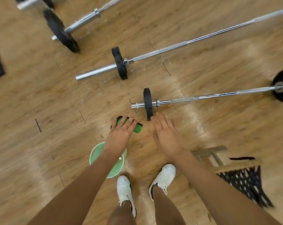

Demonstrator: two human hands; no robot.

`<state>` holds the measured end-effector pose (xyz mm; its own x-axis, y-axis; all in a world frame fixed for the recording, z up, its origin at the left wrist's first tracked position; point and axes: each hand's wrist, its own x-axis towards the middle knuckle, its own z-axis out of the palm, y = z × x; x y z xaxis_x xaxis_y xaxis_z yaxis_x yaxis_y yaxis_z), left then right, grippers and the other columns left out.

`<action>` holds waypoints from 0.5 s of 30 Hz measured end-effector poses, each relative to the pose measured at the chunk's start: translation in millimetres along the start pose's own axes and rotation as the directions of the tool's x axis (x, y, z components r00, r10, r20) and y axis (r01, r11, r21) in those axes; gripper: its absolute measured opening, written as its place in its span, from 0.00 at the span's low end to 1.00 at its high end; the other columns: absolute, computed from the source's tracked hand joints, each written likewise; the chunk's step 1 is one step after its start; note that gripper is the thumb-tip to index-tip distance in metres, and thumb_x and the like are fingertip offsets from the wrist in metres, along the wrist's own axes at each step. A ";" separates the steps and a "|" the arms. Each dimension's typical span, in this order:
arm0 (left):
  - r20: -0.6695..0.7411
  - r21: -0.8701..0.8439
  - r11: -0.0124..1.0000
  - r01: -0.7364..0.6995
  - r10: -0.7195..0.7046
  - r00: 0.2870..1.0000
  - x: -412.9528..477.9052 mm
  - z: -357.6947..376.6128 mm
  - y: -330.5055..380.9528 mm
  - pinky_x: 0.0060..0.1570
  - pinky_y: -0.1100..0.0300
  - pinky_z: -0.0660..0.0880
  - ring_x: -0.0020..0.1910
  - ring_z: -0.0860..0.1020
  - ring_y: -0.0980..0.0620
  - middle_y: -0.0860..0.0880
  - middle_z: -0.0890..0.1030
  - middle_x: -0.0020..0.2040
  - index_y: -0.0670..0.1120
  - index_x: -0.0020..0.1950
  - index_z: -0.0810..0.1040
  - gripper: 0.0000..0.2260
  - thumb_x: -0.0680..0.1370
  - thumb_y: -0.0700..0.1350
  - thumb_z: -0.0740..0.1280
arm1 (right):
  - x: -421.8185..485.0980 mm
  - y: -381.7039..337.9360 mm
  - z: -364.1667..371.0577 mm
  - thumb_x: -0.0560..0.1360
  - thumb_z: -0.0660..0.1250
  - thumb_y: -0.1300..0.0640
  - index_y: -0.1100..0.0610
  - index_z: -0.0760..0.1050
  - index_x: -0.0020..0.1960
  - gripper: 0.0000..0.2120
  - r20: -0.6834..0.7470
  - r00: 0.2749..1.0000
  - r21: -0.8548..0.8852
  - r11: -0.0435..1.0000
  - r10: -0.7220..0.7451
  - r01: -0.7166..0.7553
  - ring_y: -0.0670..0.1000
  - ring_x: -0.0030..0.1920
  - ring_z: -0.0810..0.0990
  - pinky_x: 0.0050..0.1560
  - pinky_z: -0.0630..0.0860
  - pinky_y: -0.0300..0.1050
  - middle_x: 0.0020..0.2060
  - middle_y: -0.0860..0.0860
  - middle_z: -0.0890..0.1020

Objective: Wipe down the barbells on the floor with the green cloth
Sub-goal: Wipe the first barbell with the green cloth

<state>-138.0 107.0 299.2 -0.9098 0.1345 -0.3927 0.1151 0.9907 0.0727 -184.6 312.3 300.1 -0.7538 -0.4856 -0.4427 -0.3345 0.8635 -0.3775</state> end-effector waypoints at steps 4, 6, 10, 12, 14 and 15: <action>-0.009 -0.076 0.996 0.039 -0.040 0.999 27.7 -25.7 12.5 0.73 0.39 0.63 0.78 0.64 0.41 0.45 0.69 0.77 0.45 0.77 0.69 0.35 0.72 0.27 0.70 | 18.0 20.6 -43.6 0.84 0.53 0.52 0.53 0.54 0.81 0.26 -0.010 1.000 -0.025 1.000 0.018 -0.018 0.53 0.81 0.44 0.79 0.49 0.59 0.80 0.52 0.55; 0.021 -0.112 0.992 0.063 -0.061 0.998 43.3 -29.3 10.9 0.76 0.41 0.57 0.81 0.56 0.43 0.47 0.62 0.81 0.47 0.81 0.61 0.37 0.75 0.27 0.66 | 31.5 28.9 -56.7 0.84 0.53 0.52 0.53 0.54 0.81 0.26 -0.003 0.999 -0.037 0.998 0.044 -0.044 0.53 0.81 0.45 0.79 0.49 0.58 0.80 0.52 0.56; 0.031 -0.142 0.983 0.116 -0.113 0.993 71.7 -27.7 1.9 0.78 0.43 0.54 0.82 0.50 0.45 0.50 0.54 0.83 0.50 0.83 0.53 0.39 0.76 0.27 0.62 | 61.8 45.7 -69.8 0.84 0.53 0.52 0.53 0.54 0.81 0.26 0.033 0.999 -0.086 0.996 0.037 -0.034 0.55 0.80 0.48 0.79 0.50 0.57 0.79 0.53 0.57; 0.024 -0.150 0.983 0.106 -0.104 0.994 89.1 -19.9 -3.2 0.78 0.42 0.56 0.81 0.52 0.45 0.50 0.57 0.82 0.49 0.82 0.56 0.39 0.75 0.26 0.63 | 77.3 60.2 -69.6 0.84 0.53 0.53 0.54 0.53 0.81 0.26 0.051 0.999 -0.123 0.992 0.013 -0.007 0.55 0.81 0.47 0.79 0.49 0.57 0.79 0.53 0.57; 0.010 -0.182 0.976 0.123 -0.123 0.992 103.3 -8.4 -2.9 0.77 0.41 0.57 0.81 0.55 0.44 0.48 0.60 0.81 0.48 0.81 0.59 0.38 0.74 0.25 0.62 | 86.4 79.1 -62.9 0.84 0.53 0.54 0.54 0.53 0.81 0.26 0.084 0.996 -0.153 0.988 -0.010 0.022 0.55 0.81 0.47 0.79 0.49 0.58 0.80 0.53 0.57; 0.011 -0.188 0.972 0.141 -0.141 0.990 108.7 -1.7 -1.3 0.77 0.41 0.58 0.81 0.56 0.44 0.48 0.61 0.81 0.47 0.81 0.60 0.38 0.74 0.24 0.61 | 89.1 89.4 -58.1 0.84 0.53 0.55 0.54 0.53 0.81 0.26 0.102 0.995 -0.165 0.986 -0.012 0.029 0.55 0.81 0.47 0.79 0.50 0.58 0.79 0.54 0.57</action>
<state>-237.7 120.4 257.9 -0.9124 -0.0068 -0.4093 -0.0915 0.9779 0.1878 -314.5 354.2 274.2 -0.6882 -0.5076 -0.5183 -0.4448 0.8596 -0.2512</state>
